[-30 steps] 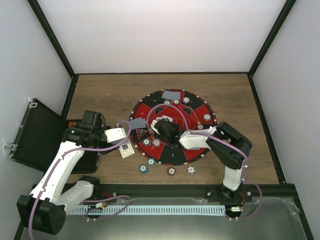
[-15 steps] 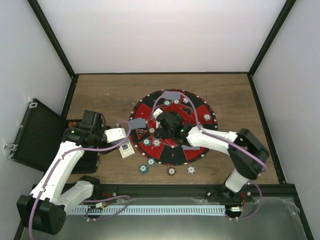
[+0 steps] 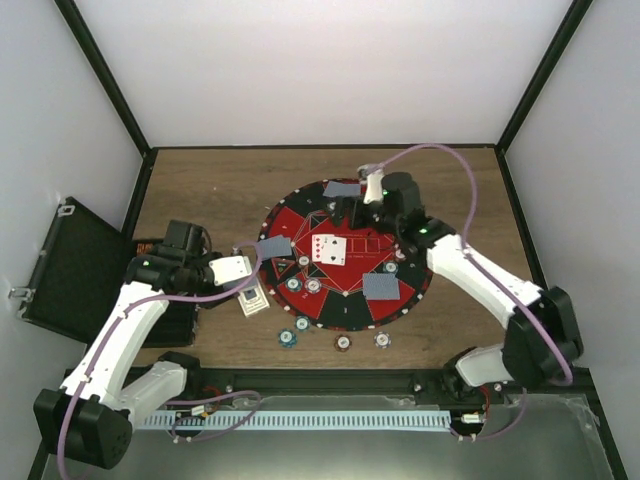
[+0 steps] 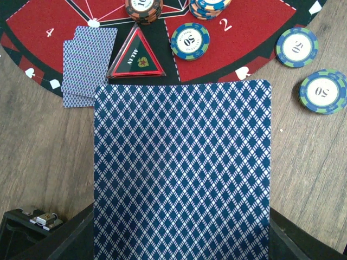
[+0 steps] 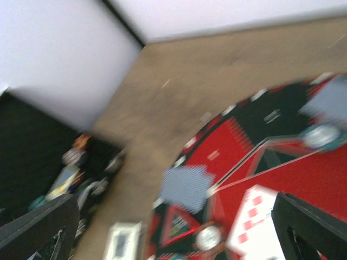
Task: Distribute texas hold em gaming equipment
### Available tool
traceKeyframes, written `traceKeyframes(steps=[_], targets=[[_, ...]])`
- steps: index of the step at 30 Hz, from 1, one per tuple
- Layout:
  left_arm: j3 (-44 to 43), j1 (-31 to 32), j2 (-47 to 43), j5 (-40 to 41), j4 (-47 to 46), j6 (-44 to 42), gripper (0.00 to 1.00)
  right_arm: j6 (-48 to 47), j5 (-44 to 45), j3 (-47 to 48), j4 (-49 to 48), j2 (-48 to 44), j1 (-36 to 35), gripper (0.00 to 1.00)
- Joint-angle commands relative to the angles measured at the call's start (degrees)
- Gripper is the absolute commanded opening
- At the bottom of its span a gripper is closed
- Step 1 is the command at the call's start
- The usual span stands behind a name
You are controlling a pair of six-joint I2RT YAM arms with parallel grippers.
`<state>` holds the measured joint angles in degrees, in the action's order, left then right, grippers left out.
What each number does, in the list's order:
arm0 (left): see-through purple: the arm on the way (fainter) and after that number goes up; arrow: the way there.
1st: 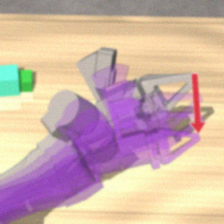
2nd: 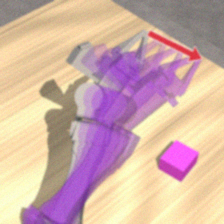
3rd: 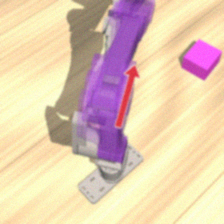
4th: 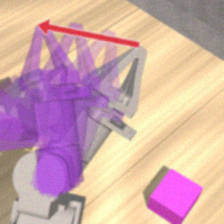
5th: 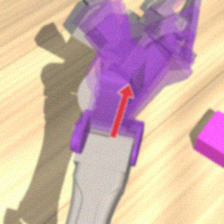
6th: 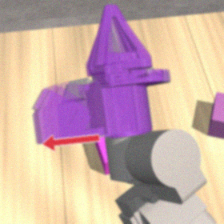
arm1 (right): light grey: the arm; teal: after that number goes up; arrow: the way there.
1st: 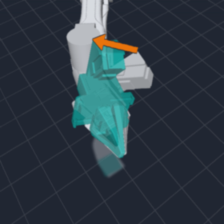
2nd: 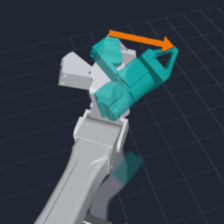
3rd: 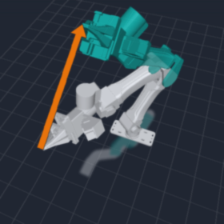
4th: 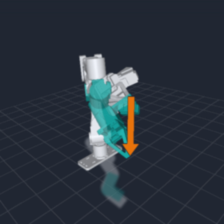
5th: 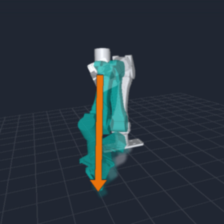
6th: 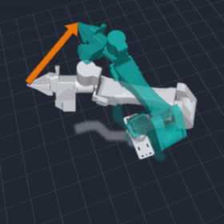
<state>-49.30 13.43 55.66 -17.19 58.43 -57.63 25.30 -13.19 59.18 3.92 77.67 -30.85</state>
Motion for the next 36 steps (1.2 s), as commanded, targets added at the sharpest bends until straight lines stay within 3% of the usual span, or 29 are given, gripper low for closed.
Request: traceKeyframes(steps=[1,11,17,36], targets=[[-1.4,-0.2,0.2,-1.4,-0.5,-0.3,0.25,14.9,-26.9,0.6,-1.0,8.4,-2.4,1.0],[-1.1,-0.2,0.4,-1.4,-0.6,0.0,0.25,30.0,-35.2,-2.0,-17.8,16.0,-12.2,0.95],[-0.8,-0.2,0.2,-1.6,-0.8,0.0,0.25,34.6,-37.3,-1.7,-23.7,20.7,-15.4,0.88],[-0.5,-0.2,-0.1,-1.6,-0.6,-0.1,0.24,44.9,-40.9,1.9,-37.3,31.4,-20.1,0.81]])
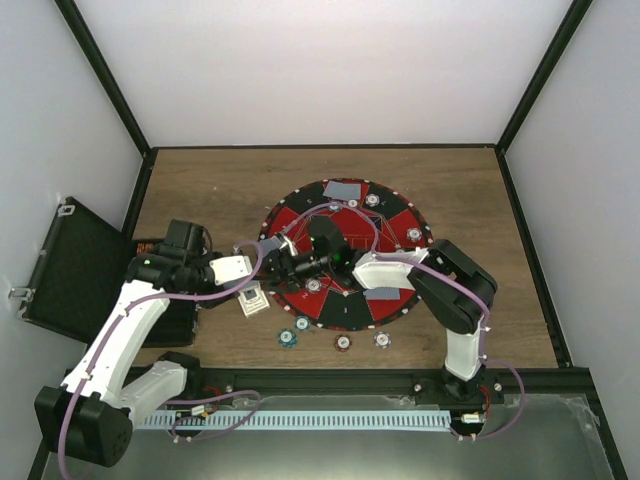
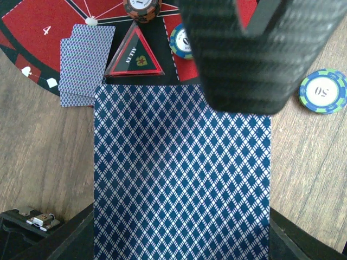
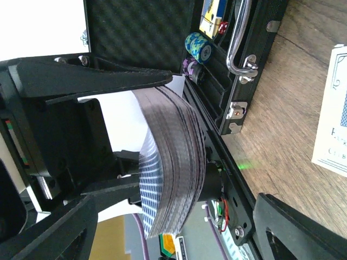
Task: Distribute texas hold em gaming equipment
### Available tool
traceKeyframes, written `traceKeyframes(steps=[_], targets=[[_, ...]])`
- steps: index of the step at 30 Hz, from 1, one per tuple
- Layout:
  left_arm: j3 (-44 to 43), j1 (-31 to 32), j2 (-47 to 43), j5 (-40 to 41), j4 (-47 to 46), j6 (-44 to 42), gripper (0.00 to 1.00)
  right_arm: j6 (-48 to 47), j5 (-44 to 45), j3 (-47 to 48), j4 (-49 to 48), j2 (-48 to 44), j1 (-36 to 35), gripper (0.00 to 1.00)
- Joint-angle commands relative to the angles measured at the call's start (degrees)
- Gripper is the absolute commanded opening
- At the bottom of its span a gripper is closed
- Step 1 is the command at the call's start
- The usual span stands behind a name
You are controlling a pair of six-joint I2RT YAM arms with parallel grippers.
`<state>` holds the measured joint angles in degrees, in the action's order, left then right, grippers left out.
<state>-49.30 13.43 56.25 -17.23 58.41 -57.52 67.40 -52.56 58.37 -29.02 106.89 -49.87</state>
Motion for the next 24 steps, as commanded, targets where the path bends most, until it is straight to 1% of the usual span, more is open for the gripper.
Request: traceKeyframes(steps=[1,10,16,19,24], targets=[[-0.6,-0.2,-0.7,-1.6,-0.7,-0.1,0.25,3.1,-1.6,3.3,-4.8,2.9,-1.4,0.81],[-0.7,-0.2,-0.7,-1.6,-0.4,-0.1,0.25,6.5,-2.9,9.7,-7.7,10.5,-2.8,0.78],[-0.6,-0.2,-0.7,-1.7,-0.5,-0.1,0.25,7.3,-3.2,11.5,-7.6,13.8,-2.7,0.73],[-0.5,-0.2,-0.9,-1.6,-0.3,-0.1,0.24,6.9,-3.1,10.8,-7.2,14.0,-2.1,0.69],[-0.3,-0.2,-1.5,-1.2,-0.3,-0.5,0.24,5.1,-2.3,6.3,-6.0,11.3,0.7,0.64]])
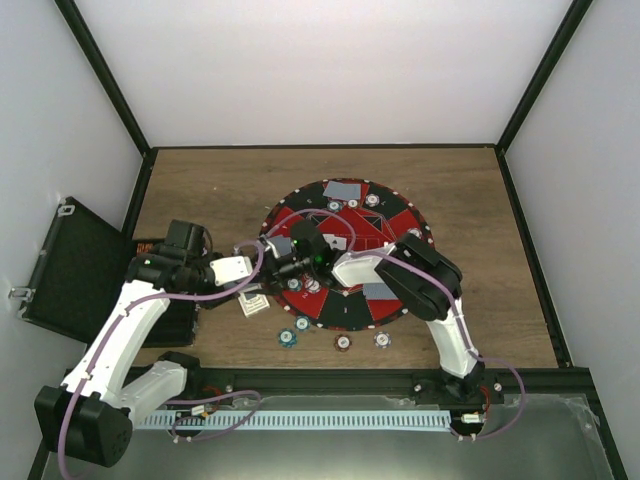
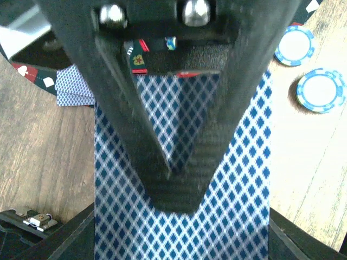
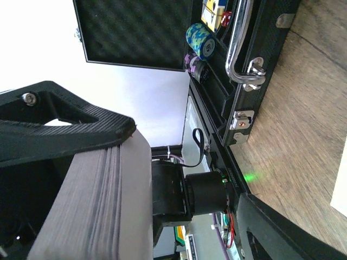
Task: Distribute texas hold em gaming equipment
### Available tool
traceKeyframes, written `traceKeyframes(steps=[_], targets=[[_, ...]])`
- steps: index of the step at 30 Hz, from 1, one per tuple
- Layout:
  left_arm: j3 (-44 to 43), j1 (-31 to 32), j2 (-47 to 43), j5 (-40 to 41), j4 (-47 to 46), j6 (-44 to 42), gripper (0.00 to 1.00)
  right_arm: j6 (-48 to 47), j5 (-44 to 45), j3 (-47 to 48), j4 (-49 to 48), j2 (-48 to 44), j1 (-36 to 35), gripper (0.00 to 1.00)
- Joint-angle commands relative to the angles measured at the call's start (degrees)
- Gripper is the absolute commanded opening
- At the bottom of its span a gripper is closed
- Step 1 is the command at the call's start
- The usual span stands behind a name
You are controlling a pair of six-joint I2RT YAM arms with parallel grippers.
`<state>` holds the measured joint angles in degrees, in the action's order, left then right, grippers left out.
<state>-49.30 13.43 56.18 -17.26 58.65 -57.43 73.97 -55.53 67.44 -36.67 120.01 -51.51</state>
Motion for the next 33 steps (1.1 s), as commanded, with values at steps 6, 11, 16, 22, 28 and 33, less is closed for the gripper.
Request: traceKeyframes(steps=[6,11,16,22,28,33], targets=[[-0.5,-0.2,-1.3,-1.7,-0.6,-0.7,0.24,-3.4,1.0,-6.6,3.2,-5.5,4.4,0.5],[-0.5,-0.2,-1.1,-1.7,-0.7,-0.6,0.24,-4.1,1.3,-6.6,4.3,-7.2,4.4,0.39],[-0.5,-0.2,-1.2,-1.4,-0.7,-0.7,0.24,-5.7,1.5,-5.8,6.8,-8.1,4.5,0.31],[-0.4,-0.2,-1.2,-1.0,-0.8,-0.8,0.24,-7.2,1.6,-6.7,9.1,-10.5,5.4,0.18],[-0.5,-0.2,-0.8,-1.4,-0.9,-0.7,0.24,-9.0,1.6,-6.9,11.9,-14.0,6.3,0.05],[-0.5,-0.2,-0.7,-1.1,-0.7,-0.7,0.24,-11.8,1.6,-6.9,15.9,-16.1,7.5,0.01]])
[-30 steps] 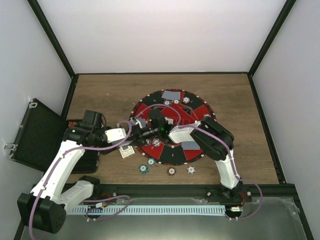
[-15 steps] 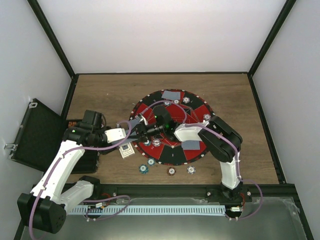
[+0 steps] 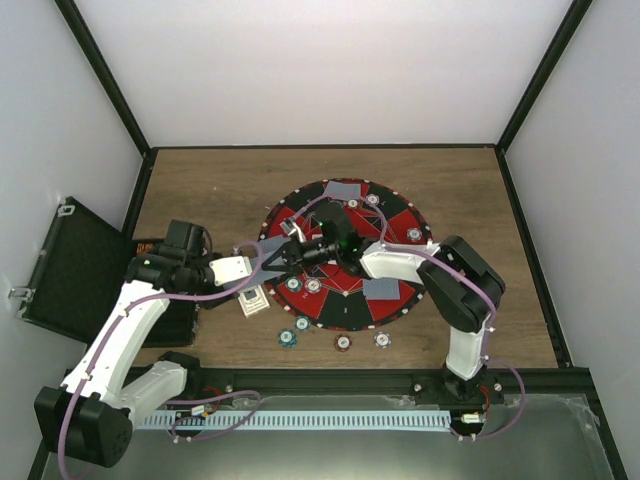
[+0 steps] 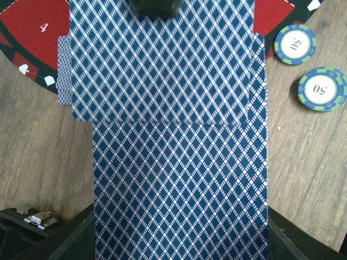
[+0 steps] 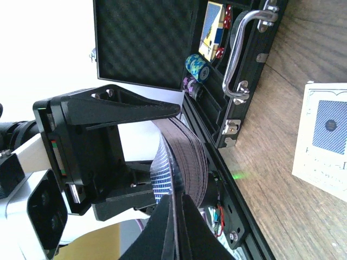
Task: Distribute texas hold em gaming equipment
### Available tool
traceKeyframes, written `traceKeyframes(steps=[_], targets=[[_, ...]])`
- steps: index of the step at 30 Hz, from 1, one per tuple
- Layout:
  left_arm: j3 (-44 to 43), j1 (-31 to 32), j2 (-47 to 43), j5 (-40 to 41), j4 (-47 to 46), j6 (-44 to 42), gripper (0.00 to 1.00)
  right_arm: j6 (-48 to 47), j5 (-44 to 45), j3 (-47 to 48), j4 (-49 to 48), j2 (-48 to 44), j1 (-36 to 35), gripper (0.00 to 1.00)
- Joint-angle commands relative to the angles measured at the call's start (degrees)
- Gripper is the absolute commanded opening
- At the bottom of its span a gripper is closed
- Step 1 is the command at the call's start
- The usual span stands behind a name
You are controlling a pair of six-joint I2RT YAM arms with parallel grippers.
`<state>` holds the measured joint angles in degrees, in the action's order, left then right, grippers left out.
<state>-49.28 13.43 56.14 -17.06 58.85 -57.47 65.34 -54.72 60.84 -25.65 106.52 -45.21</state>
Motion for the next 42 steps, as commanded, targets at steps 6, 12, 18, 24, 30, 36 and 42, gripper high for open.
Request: traceKeyframes(steps=[6,12,18,24,30,36,42], targets=[[-0.4,-0.2,-0.7,-1.2,-1.0,-0.7,0.24,-7.9,0.6,0.4,11.5,-5.2,3.3,0.01],[-0.4,-0.2,-0.7,-0.9,-1.0,-0.7,0.24,-26.1,12.7,10.7,37.4,-7.7,7.8,0.01],[-0.1,-0.2,-0.7,-1.2,-1.2,-0.8,0.24,-45.3,54.1,21.0,59.0,-4.6,8.0,0.01],[0.1,-0.2,-0.4,-1.4,-1.3,-0.5,0.24,-61.2,87.1,18.3,54.7,1.6,4.2,0.01],[0.1,-0.2,-0.6,-1.0,-1.2,-0.3,0.24,-82.6,103.3,10.0,34.4,6.0,-0.3,0.01],[0.4,-0.2,-1.2,-0.4,-1.0,-0.5,0.24,-89.8,102.7,3.1,25.0,7.4,-1.6,0.01],[0.1,-0.2,-0.7,-0.9,-1.2,-0.3,0.24,-84.6,100.3,1.0,30.8,6.4,-2.9,0.02]])
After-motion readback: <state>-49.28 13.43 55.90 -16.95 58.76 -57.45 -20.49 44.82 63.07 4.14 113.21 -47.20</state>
